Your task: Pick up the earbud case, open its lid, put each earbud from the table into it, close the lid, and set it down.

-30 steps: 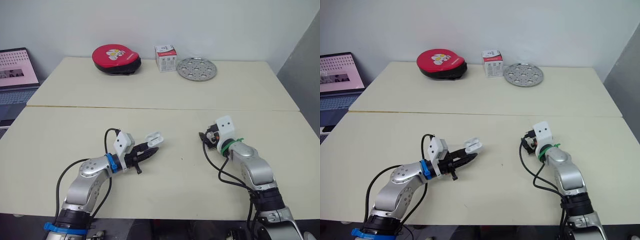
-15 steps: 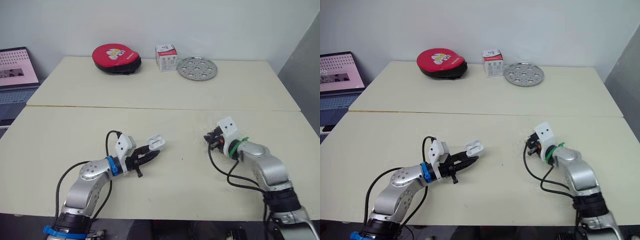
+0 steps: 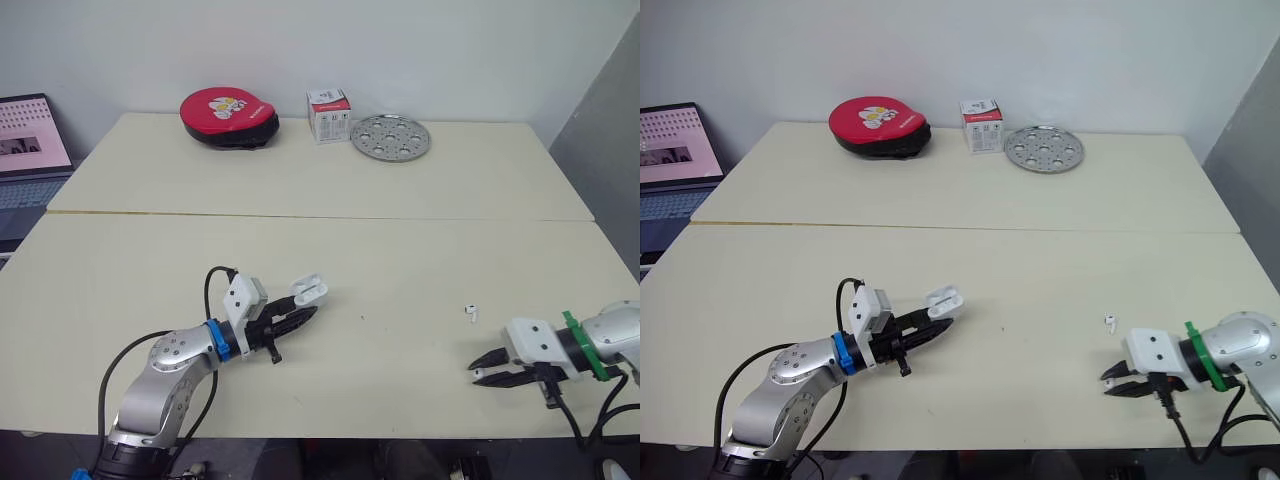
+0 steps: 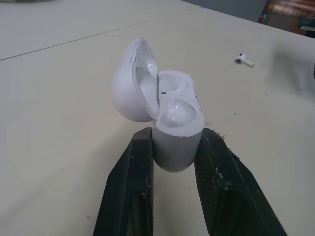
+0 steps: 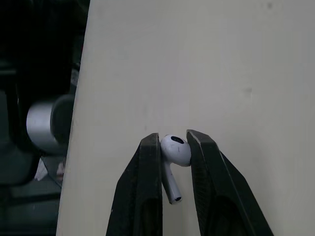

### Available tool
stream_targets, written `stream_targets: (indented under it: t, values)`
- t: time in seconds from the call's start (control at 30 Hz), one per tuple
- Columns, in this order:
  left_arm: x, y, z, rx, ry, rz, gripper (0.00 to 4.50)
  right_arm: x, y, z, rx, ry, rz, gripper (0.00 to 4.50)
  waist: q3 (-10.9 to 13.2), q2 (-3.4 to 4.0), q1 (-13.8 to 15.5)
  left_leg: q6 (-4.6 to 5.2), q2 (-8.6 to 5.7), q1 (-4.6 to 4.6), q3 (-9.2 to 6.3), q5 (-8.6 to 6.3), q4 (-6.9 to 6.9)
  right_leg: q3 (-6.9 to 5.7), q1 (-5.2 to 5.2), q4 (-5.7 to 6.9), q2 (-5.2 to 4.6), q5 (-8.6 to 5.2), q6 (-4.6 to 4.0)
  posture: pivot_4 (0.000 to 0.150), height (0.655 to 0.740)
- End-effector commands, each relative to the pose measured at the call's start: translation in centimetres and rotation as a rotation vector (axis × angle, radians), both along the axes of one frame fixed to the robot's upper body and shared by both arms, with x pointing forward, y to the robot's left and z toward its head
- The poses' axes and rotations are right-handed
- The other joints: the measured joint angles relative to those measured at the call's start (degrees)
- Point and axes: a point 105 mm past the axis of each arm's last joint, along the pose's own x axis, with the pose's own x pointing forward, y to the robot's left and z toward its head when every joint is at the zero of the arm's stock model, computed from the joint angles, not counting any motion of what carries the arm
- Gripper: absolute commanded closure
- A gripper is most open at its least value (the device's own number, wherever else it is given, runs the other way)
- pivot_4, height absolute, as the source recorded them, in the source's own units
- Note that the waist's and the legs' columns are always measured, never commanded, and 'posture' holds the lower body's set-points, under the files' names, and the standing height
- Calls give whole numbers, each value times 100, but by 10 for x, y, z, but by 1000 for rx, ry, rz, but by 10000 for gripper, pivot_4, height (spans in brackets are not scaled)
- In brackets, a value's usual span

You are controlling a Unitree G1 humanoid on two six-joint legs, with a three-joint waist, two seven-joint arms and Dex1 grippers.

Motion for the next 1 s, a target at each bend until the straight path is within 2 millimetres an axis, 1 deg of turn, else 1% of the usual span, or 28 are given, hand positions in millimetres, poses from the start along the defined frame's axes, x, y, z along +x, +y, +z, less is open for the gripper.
stream_targets:
  t: [0.03,0.2,0.3,0.47,0.53,0.57,0.7,0.8,0.87,0.9,1.0]
  values:
    - [-4,-3,12,-8,-41,-14,37043,6,-9,1,-32,-23,40,40851,1,-1,1,0,-1,-2,0,0,-1,0,-1,0,0,0,0,1500,7400]
    - [-4,-3,13,-5,-38,-15,37043,14,-14,-6,-42,12,1,40851,4,-4,19,0,0,-4,-5,0,-1,-4,-1,1,-2,0,-1,1500,7400]
    - [-5,-4,13,-5,-36,-15,37043,14,-17,-11,-63,35,2,40851,5,-2,19,-1,-2,-4,-4,0,0,-2,-2,4,-5,1,-1,1500,7400]
    - [-5,-7,12,-6,-32,-18,37043,18,-19,-16,-80,14,11,23831,5,-4,14,-1,-1,1,-5,0,3,-4,5,4,-4,1,-1,1500,7400]
    - [-5,-8,11,-7,-29,-21,37043,21,-18,-14,-80,-15,29,16729,5,-4,8,-1,-1,4,-2,0,4,-1,6,5,-4,1,-2,1500,7400]
    - [-5,-8,11,-7,-28,-22,37043,22,-17,-11,-71,-34,38,14310,5,-4,8,-1,-1,5,-1,0,4,-1,6,6,-4,1,-2,1500,7400]
    - [-5,-11,10,-12,-20,-31,37043,23,-16,11,-54,-82,40,14185,5,-3,11,-1,-1,3,-2,0,5,-1,5,9,-4,1,-2,1500,7400]
    - [-3,-12,8,-15,-16,-36,37043,15,-16,30,-60,-95,3,14185,11,10,32,-1,-3,-3,-5,0,4,-2,-1,10,-6,1,-2,1500,7400]
    - [-2,-12,8,-17,-15,-36,37043,5,-10,44,-62,-88,-34,14185,11,11,51,-1,-1,-5,-10,0,2,-8,-1,10,-4,1,-1,1500,7400]
    - [-2,-13,8,-18,-15,-37,37043,0,-8,48,-64,-85,-47,14185,11,11,56,-1,-1,-7,-13,1,1,-11,-2,10,-4,1,-1,1500,7400]
    - [-2,-14,7,-20,-14,-38,37043,-2,-7,51,-176,-158,-132,14185,11,8,47,-1,1,-5,-17,1,1,-14,3,11,-1,0,-1,1500,7400]
